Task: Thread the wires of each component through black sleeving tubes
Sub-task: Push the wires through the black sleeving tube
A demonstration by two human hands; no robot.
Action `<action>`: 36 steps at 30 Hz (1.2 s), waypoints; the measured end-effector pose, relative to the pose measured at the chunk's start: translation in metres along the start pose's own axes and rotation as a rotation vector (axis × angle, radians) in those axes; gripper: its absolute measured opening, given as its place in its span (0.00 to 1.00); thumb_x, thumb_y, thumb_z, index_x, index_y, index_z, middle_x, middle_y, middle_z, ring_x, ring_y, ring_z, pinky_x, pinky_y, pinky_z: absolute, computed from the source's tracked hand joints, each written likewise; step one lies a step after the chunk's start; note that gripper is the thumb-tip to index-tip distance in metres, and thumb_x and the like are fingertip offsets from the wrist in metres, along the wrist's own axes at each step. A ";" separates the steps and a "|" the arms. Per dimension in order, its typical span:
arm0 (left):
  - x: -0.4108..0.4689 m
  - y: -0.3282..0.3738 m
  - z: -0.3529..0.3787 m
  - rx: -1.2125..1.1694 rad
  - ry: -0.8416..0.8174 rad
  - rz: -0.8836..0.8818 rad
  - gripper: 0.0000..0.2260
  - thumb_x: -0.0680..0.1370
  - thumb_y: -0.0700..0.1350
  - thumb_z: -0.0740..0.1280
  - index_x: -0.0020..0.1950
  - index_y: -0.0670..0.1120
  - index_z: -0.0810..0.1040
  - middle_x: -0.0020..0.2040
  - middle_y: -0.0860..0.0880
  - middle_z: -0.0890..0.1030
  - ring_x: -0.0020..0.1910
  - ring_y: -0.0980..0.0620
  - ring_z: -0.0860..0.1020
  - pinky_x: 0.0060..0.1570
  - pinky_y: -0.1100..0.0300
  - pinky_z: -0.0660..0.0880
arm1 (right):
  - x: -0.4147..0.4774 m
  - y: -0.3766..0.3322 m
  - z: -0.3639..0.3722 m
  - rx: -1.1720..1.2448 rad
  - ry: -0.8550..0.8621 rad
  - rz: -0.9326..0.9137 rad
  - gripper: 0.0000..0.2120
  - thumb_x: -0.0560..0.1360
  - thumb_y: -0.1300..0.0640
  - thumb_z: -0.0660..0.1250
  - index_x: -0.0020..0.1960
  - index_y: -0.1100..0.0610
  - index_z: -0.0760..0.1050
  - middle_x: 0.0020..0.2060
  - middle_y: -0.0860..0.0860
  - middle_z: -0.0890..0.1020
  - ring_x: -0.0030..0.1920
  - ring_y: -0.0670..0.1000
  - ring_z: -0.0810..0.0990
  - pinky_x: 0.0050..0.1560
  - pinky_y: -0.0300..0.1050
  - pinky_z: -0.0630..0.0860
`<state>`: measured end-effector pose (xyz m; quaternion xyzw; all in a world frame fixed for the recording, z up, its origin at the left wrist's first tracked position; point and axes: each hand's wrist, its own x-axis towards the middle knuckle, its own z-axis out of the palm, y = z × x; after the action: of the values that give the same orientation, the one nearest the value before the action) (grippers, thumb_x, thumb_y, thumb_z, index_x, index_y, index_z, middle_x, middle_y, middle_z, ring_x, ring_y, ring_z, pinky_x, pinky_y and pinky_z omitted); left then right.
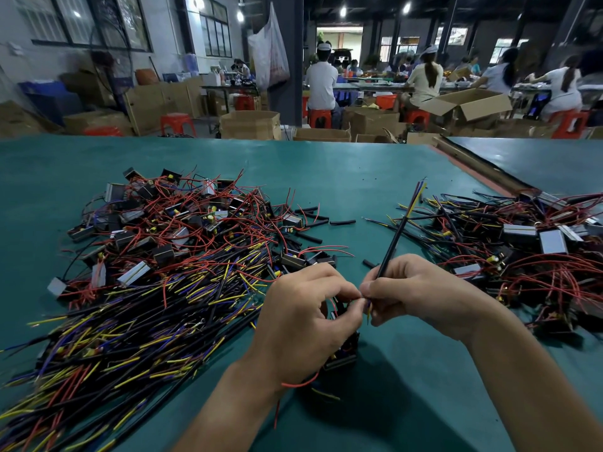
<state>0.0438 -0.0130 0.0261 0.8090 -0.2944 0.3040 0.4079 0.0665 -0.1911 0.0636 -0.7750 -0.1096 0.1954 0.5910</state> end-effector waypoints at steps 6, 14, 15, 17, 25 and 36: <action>-0.001 0.000 0.000 0.009 0.008 0.006 0.02 0.70 0.38 0.75 0.39 0.44 0.84 0.38 0.53 0.81 0.34 0.56 0.77 0.34 0.61 0.73 | 0.000 0.000 0.000 0.015 -0.028 0.022 0.12 0.75 0.64 0.67 0.34 0.59 0.81 0.32 0.59 0.80 0.31 0.52 0.78 0.37 0.41 0.79; -0.002 -0.003 0.000 0.031 0.009 0.012 0.01 0.72 0.41 0.75 0.42 0.45 0.86 0.39 0.52 0.81 0.31 0.71 0.67 0.35 0.73 0.63 | 0.001 0.003 -0.002 0.095 -0.040 0.035 0.09 0.76 0.65 0.65 0.39 0.64 0.81 0.37 0.64 0.78 0.32 0.51 0.77 0.40 0.44 0.79; -0.002 -0.003 0.000 0.030 0.010 0.016 0.01 0.72 0.42 0.75 0.42 0.45 0.86 0.39 0.52 0.81 0.32 0.70 0.67 0.35 0.72 0.63 | 0.001 0.003 -0.002 0.102 -0.047 0.028 0.09 0.76 0.65 0.65 0.39 0.63 0.81 0.36 0.63 0.78 0.31 0.51 0.77 0.40 0.44 0.79; -0.002 -0.002 0.000 0.032 0.016 0.024 0.02 0.72 0.43 0.74 0.41 0.46 0.86 0.39 0.53 0.81 0.32 0.68 0.67 0.34 0.71 0.64 | 0.002 0.004 -0.002 0.101 -0.063 0.005 0.10 0.76 0.67 0.65 0.38 0.61 0.81 0.33 0.60 0.78 0.31 0.50 0.76 0.40 0.43 0.80; -0.002 -0.002 0.001 0.060 0.071 0.030 0.03 0.72 0.44 0.74 0.39 0.47 0.87 0.37 0.54 0.82 0.29 0.61 0.71 0.29 0.64 0.70 | 0.002 0.006 -0.004 0.141 -0.139 -0.095 0.05 0.74 0.68 0.66 0.42 0.63 0.80 0.36 0.58 0.78 0.33 0.48 0.76 0.42 0.41 0.79; 0.000 -0.003 0.005 -0.191 0.105 -0.270 0.01 0.68 0.42 0.75 0.37 0.47 0.87 0.33 0.55 0.82 0.31 0.58 0.79 0.31 0.66 0.69 | 0.006 0.010 -0.006 0.054 -0.050 -0.259 0.03 0.71 0.68 0.72 0.41 0.61 0.80 0.34 0.56 0.81 0.33 0.49 0.79 0.39 0.38 0.78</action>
<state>0.0474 -0.0152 0.0223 0.7818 -0.1889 0.2588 0.5349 0.0739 -0.1962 0.0541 -0.7330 -0.2182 0.1397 0.6290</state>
